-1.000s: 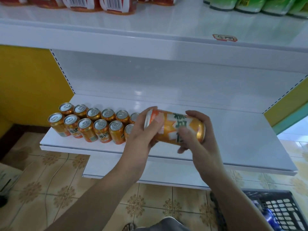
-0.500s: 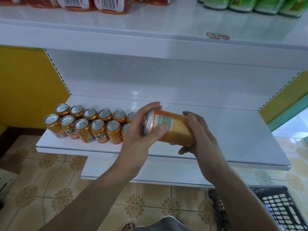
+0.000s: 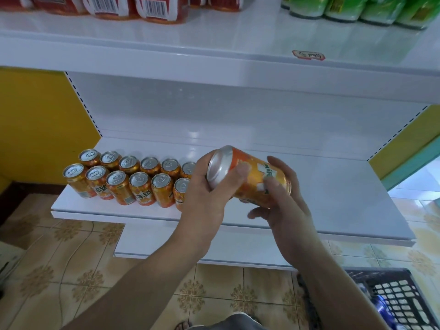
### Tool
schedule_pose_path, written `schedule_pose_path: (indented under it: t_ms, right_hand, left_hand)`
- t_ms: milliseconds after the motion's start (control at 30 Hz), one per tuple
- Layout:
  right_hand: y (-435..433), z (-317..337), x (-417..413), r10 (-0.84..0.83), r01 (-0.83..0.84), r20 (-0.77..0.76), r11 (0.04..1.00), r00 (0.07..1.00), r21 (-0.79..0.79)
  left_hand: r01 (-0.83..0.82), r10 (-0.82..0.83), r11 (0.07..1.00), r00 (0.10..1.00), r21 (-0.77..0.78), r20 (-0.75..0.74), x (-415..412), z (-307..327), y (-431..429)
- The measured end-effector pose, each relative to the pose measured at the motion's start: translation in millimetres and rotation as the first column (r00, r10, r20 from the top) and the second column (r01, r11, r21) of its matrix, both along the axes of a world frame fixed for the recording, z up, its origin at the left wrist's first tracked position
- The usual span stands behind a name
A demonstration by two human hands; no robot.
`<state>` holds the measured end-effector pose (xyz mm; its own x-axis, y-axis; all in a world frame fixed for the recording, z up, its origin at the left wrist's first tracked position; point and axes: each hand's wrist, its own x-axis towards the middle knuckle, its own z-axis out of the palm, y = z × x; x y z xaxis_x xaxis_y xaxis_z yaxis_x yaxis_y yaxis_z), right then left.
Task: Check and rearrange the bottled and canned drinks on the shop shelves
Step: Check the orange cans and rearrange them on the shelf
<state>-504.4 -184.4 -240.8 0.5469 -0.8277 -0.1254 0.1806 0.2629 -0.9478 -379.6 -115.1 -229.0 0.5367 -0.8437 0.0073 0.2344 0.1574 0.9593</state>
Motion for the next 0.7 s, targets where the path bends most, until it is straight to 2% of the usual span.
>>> schedule_pose_path:
  t_ms: [100, 200, 300, 433, 700]
  right_hand:
    - [-2, 3, 2, -0.043, 0.046, -0.031, 0.992, 0.999, 0.119]
    - [-5, 7, 1, 0.071, -0.055, -0.068, 0.976, 0.995, 0.212]
    - [-4, 2, 0, 0.098, -0.099, 0.015, 0.963, 0.995, 0.252]
    - [2, -12, 2, -0.005, -0.032, 0.180, 0.979, 0.984, 0.200]
    - [2, -17, 5, -0.093, 0.057, 0.187, 0.981, 0.978, 0.187]
  left_hand:
    - [0.120, -0.113, 0.992, 0.985, -0.050, 0.131, 5, -4, 2]
    - [0.254, -0.231, 0.958, 0.959, -0.134, 0.164, 8, -6, 5]
    - [0.177, -0.156, 0.976, 0.975, -0.130, 0.157, 0, -3, 2]
    - [-0.033, 0.043, 0.996, 0.991, -0.081, 0.128, -8, 1, -5]
    - [0.077, -0.069, 0.991, 0.995, -0.109, 0.073, -5, 8, -5]
